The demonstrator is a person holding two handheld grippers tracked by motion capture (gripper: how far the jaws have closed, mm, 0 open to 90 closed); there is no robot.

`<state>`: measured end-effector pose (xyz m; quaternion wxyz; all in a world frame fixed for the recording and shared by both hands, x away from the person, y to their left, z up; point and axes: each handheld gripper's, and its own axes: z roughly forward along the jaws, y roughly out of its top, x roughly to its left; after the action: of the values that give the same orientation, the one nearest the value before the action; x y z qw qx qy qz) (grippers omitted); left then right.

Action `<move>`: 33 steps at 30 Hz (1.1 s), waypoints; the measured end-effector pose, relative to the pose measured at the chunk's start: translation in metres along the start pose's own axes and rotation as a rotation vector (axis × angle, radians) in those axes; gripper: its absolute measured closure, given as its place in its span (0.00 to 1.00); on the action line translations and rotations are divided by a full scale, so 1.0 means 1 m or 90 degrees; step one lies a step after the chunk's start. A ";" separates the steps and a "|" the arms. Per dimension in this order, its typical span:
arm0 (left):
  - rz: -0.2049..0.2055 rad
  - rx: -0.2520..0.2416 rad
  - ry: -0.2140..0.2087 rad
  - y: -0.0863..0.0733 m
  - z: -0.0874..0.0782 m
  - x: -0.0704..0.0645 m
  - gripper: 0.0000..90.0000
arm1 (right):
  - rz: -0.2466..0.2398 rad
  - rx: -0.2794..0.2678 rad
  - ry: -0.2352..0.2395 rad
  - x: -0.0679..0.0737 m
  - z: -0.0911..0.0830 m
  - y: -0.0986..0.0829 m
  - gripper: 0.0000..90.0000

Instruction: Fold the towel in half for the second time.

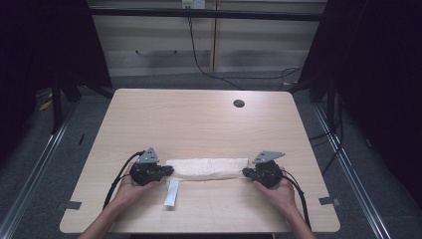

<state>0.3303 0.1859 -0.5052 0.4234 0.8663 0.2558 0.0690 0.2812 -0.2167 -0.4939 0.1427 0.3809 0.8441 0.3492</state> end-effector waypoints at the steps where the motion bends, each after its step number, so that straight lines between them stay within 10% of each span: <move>1: -0.001 0.001 0.003 0.000 0.000 0.000 0.94 | 0.003 -0.004 0.001 0.001 -0.003 -0.002 0.94; 20: -0.031 -0.036 -0.040 -0.003 -0.031 -0.012 0.60 | 0.035 -0.058 0.032 0.006 -0.031 -0.011 0.82; 33: -0.141 -0.061 0.005 -0.018 -0.084 -0.006 0.40 | 0.093 -0.137 0.006 -0.005 -0.065 -0.020 0.57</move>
<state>0.2898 0.2504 -0.4653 0.4685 0.8112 0.3481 0.0376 0.2403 -0.2609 -0.4612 0.1524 0.4224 0.7725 0.4489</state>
